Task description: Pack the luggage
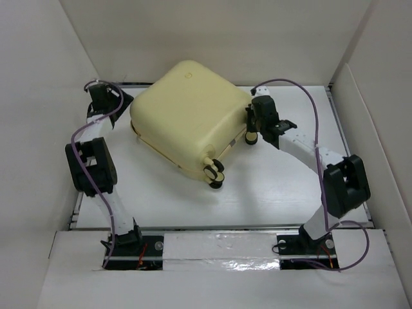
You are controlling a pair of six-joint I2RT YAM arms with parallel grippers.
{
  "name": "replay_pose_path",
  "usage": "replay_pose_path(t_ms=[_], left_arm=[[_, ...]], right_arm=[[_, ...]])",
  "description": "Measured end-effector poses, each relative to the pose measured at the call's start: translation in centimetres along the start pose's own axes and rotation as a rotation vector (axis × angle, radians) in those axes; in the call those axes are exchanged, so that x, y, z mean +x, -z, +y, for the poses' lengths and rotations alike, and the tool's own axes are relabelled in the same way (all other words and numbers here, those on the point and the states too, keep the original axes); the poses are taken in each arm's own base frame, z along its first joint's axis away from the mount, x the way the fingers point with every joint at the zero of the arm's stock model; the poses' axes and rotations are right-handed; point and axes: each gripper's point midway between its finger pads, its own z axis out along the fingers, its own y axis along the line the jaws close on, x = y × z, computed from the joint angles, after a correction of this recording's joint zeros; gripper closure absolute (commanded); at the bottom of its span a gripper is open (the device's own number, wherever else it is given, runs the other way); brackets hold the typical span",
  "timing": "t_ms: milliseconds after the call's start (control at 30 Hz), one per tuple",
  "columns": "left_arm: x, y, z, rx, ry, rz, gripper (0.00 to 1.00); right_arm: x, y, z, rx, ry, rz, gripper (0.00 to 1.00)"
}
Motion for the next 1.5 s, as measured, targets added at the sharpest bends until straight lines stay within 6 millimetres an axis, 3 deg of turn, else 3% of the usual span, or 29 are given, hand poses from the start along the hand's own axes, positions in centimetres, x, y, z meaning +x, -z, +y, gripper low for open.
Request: replay_pose_path(t_ms=[67, 200, 300, 333, 367, 433, 500, 600, 700, 767, 800, 833, 867, 933, 1033, 1133, 1200, 1300, 1333, 1367, 1500], left_arm=[[1.2, 2.0, 0.6, 0.026, 0.081, -0.06, 0.32], [3.1, 10.0, 0.7, 0.101, 0.207, -0.264, 0.32], [5.9, 16.1, -1.6, 0.205, 0.197, -0.371, 0.32], [6.9, 17.7, -1.6, 0.21, 0.183, -0.401, 0.33], [8.1, 18.8, -1.2, 0.21, 0.181, -0.406, 0.34], [10.4, 21.4, -1.0, 0.243, 0.168, -0.409, 0.34], [12.8, 23.3, -1.1, 0.285, 0.137, -0.367, 0.34], [15.5, 26.0, -1.1, 0.347, 0.092, -0.302, 0.32], [15.1, 27.6, -0.3, 0.339, 0.079, -0.342, 0.29], [14.7, 27.9, 0.0, 0.324, 0.078, -0.357, 0.28], [14.7, 27.8, 0.0, 0.316, 0.076, -0.352, 0.28], [14.8, 27.6, -0.1, 0.311, 0.074, -0.341, 0.27], [14.9, 27.2, -0.2, 0.3, 0.071, -0.329, 0.26], [15.0, 26.6, -0.3, 0.282, 0.068, -0.311, 0.24], [14.1, 26.4, -1.0, 0.27, 0.077, -0.322, 0.23], [12.5, 26.8, -2.1, 0.284, 0.112, -0.357, 0.27], [11.6, 27.3, -2.8, 0.305, 0.137, -0.382, 0.29], [10.3, 28.1, -3.5, 0.32, 0.175, -0.426, 0.35], [9.8, 28.2, -3.5, 0.315, 0.189, -0.441, 0.39], [9.3, 28.3, -3.4, 0.308, 0.204, -0.458, 0.41], [8.0, 26.9, -1.8, 0.249, 0.297, -0.48, 0.53]], right_arm=[[-1.2, -0.9, -0.4, 0.029, 0.018, 0.007, 0.93], [-4.7, -4.7, -1.2, 0.074, 0.039, 0.02, 0.87], [-7.9, -8.3, -0.7, 0.054, 0.034, -0.005, 0.62], [-8.8, -9.4, -0.3, 0.043, 0.035, -0.008, 0.41], [-10.1, -10.3, 0.1, 0.03, 0.035, -0.025, 0.32], [-12.5, -11.6, 1.3, -0.041, 0.02, -0.059, 0.16], [-15.5, -11.8, 3.8, -0.161, -0.012, -0.122, 0.09], [-16.4, -9.2, 8.8, -0.363, -0.021, -0.125, 0.02], [-15.5, -5.0, 11.9, -0.485, -0.012, -0.107, 0.01], [-14.3, -1.8, 12.1, -0.52, -0.001, -0.099, 0.14], [-14.0, 0.0, 11.7, -0.527, 0.003, -0.111, 0.27], [-13.6, 1.8, 11.1, -0.526, 0.008, -0.125, 0.59], [-13.4, 3.5, 10.3, -0.519, 0.013, -0.148, 0.78], [-13.3, 7.0, 8.9, -0.505, 0.01, -0.235, 0.98], [-11.3, 11.1, 7.4, -0.493, 0.003, -0.327, 0.99], [-7.4, 12.6, 7.5, -0.511, -0.021, -0.35, 0.98], [-3.9, 11.8, 7.7, -0.524, -0.046, -0.309, 0.94], [1.9, 9.5, 7.8, -0.525, -0.076, -0.198, 0.79], [3.5, 8.8, 7.9, -0.521, -0.083, -0.161, 0.69], [4.7, 8.1, 7.9, -0.516, -0.088, -0.126, 0.66], [5.8, 6.4, 8.7, -0.527, -0.105, -0.105, 0.66]])
